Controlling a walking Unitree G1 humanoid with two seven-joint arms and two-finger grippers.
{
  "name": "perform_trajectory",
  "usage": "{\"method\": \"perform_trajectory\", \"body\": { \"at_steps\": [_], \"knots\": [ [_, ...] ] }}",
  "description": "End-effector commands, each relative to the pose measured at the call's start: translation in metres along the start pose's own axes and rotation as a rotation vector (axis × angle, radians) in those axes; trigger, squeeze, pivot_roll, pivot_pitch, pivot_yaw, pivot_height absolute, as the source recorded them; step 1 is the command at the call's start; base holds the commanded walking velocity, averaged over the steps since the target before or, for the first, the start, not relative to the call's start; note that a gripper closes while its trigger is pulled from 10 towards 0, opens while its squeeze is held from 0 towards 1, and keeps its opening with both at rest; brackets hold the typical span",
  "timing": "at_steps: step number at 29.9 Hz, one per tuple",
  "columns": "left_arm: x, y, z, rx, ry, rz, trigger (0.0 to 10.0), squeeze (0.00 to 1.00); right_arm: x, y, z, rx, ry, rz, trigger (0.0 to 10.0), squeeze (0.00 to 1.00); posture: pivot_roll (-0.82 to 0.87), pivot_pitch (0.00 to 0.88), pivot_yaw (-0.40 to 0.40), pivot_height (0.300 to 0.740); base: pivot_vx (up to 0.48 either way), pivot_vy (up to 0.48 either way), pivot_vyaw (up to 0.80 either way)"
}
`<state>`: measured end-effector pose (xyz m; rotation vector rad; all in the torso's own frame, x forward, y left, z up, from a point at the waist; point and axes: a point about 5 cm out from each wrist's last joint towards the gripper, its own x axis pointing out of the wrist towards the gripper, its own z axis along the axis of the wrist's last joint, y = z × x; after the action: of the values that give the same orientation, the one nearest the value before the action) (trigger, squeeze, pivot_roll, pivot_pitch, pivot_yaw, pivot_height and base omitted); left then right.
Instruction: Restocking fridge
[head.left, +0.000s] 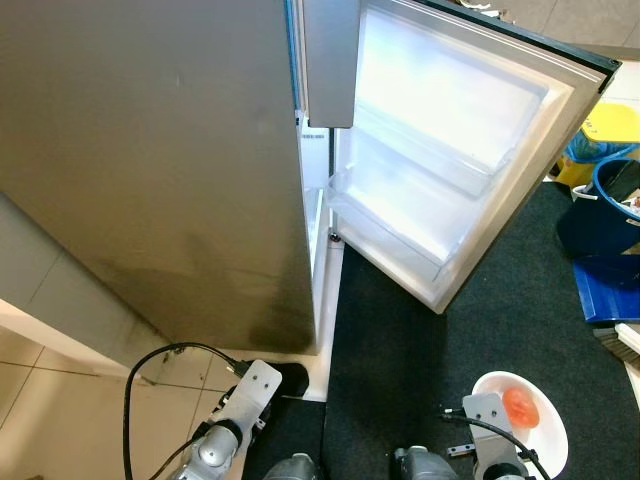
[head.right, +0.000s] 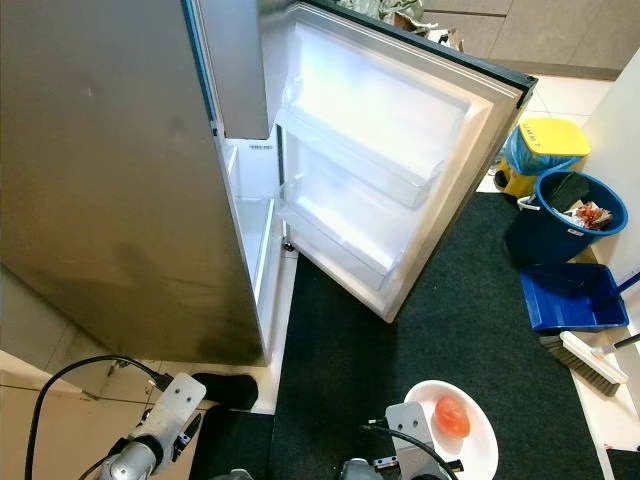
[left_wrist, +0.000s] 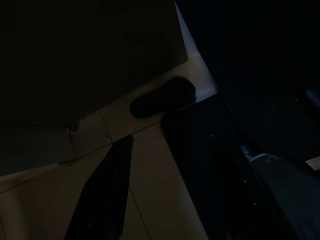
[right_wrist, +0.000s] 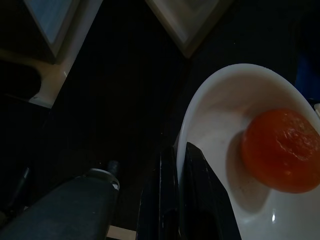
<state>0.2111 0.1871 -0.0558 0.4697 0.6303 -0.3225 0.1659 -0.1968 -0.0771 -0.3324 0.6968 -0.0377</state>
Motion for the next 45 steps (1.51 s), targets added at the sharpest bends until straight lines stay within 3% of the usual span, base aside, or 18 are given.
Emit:
{"method": "perform_trajectory", "body": {
  "at_steps": [1, 8, 32, 45],
  "knots": [
    [-0.0039, -0.0048, -0.0095, -0.008, 0.029, -0.016, 10.0, 0.00, -0.0028, 0.0002, -0.0054, 0.000, 0.012, -0.002, 10.0, 0.00, -0.07, 0.170, 0.007, 0.723, 0.000, 0.000, 0.00],
    [-0.0040, -0.0049, -0.0092, -0.009, 0.024, -0.018, 10.0, 0.00, -0.0028, 0.0005, -0.0051, 0.001, 0.010, -0.002, 10.0, 0.00, -0.07, 0.170, 0.008, 0.723, 0.000, 0.000, 0.00],
    [-0.0042, -0.0055, -0.0089, -0.006, 0.020, -0.023, 10.0, 0.00, -0.0034, 0.0010, -0.0061, 0.004, 0.013, -0.004, 10.0, 0.00, -0.07, 0.176, 0.011, 0.723, -0.365, 0.000, 0.00],
    [-0.0041, -0.0069, -0.0091, -0.009, 0.022, -0.022, 10.0, 0.00, -0.0036, -0.0004, -0.0066, 0.004, 0.013, -0.006, 10.0, 0.00, -0.07, 0.178, 0.008, 0.723, 0.000, 0.000, 0.00]
  ]
}}
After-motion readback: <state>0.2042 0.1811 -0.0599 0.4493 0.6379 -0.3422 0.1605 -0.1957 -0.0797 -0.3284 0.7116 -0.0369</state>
